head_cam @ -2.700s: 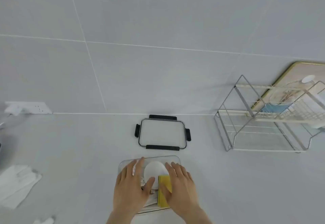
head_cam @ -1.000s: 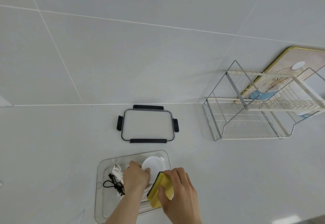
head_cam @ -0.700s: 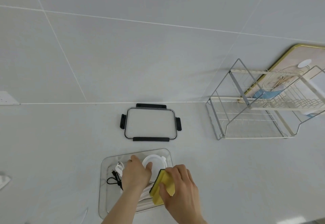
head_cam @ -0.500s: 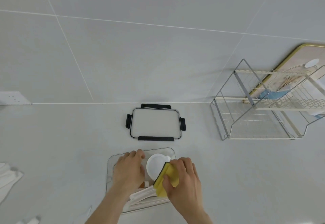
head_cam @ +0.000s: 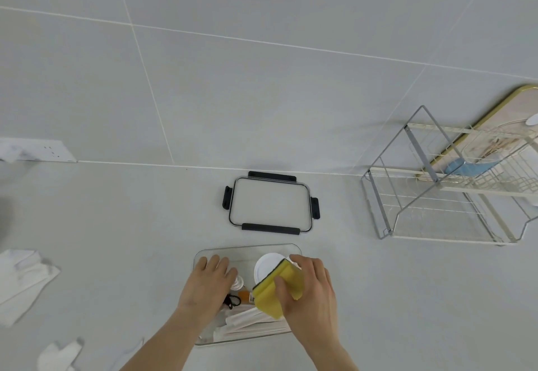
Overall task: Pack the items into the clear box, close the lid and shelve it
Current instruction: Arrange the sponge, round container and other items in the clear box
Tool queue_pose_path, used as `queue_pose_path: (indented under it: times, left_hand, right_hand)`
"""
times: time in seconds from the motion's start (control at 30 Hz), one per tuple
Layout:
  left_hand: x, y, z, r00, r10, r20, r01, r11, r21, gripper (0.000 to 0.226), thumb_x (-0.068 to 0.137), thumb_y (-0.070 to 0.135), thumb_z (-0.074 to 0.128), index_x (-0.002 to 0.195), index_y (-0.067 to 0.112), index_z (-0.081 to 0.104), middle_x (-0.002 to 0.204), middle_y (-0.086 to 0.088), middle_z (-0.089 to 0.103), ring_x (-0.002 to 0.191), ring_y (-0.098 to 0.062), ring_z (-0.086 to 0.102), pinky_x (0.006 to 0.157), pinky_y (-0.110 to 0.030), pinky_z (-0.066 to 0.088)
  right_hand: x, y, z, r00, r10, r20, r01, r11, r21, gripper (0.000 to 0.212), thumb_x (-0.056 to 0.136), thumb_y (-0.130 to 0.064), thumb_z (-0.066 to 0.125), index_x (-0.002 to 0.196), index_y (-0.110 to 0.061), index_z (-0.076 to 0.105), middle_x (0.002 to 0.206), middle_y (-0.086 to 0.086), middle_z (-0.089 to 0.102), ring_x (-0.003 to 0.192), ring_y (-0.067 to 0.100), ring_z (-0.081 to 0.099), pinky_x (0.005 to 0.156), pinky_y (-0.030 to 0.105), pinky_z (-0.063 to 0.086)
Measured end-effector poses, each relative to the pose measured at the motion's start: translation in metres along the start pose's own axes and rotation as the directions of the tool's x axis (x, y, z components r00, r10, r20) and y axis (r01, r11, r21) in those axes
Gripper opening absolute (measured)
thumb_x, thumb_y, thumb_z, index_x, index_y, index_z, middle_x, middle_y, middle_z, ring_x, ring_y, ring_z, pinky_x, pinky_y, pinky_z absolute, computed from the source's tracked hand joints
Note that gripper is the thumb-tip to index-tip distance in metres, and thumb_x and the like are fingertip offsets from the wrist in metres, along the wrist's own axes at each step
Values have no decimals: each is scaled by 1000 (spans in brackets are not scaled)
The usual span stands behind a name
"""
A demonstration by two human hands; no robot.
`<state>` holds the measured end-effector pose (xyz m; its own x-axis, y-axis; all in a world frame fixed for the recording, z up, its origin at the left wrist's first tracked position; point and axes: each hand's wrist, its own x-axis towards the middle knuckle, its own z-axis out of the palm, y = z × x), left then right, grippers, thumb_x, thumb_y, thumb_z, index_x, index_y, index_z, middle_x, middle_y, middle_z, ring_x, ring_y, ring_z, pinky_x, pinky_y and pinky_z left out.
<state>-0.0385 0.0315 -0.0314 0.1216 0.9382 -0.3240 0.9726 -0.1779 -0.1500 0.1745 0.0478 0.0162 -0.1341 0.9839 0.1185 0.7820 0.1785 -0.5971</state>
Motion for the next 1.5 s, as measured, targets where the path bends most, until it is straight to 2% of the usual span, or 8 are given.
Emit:
queue_pose_path:
  times: [0.3,0.63,0.8,0.87,0.97,1.07,1.2,1.5]
  left_hand:
    - [-8,-3,-28,992,-90,-85,87,996,-36,38,83,26,58,119,15,53,115,-6,56,111,-30,47,95,-40,35]
    - [-34,18,-18,980,67,190,-48,994,-102,34,85,23,66,115,11,56,116,-10,63,108,-32,55,95,-41,37]
    - [-37,4,-20,982,83,172,-61,989,-132,35,84,34,65,115,17,62,114,-5,67,110,-28,53,92,-38,35]
    - [-41,-1,-25,993,34,111,-5,969,-247,30,86,38,59,112,24,62,111,1,66,109,-24,53,90,-35,37]
    - [-48,-9,-32,959,-257,-118,153,822,-548,22,82,30,52,104,31,49,103,12,62,95,-15,57,74,-26,38]
    - [-50,-20,-32,903,-368,-222,102,686,-721,55,65,23,61,115,35,41,114,20,49,99,-8,50,82,-21,39]
    - [-49,-31,-30,936,-150,-319,-86,780,-620,74,61,40,65,130,38,38,130,19,44,118,-7,42,100,-24,35]
    - [-37,-38,-6,941,-165,-297,44,926,-375,68,53,41,79,117,24,61,111,4,63,110,-27,56,103,-37,31]
  right_hand:
    - [6,-5,3,982,188,-27,-184,978,96,42,84,-38,69,124,-34,56,100,-20,59,98,13,53,72,25,40]
    - [17,-22,15,955,298,8,-291,926,242,34,84,-45,65,114,-38,54,101,-15,63,96,15,56,79,38,50]
    - [15,-29,24,947,315,53,-318,914,253,32,85,-44,66,114,-38,53,103,-11,65,98,19,57,83,41,51]
    - [16,-33,28,941,332,73,-339,905,258,29,84,-46,65,110,-40,53,102,-11,65,97,18,59,82,40,52]
    - [23,-40,33,921,372,118,-390,884,259,25,82,-48,67,102,-38,57,96,-10,66,92,18,62,77,38,53]
    - [32,-52,42,879,446,170,-475,853,218,30,80,-54,68,99,-32,60,90,-7,66,83,18,63,73,37,56]
    - [36,-65,60,810,529,254,-580,789,203,36,77,-60,68,94,-29,62,78,-12,60,75,15,64,67,40,61]
    - [28,-57,86,808,423,409,-536,817,213,29,82,-36,73,108,-22,72,95,-3,72,83,24,72,81,45,61]
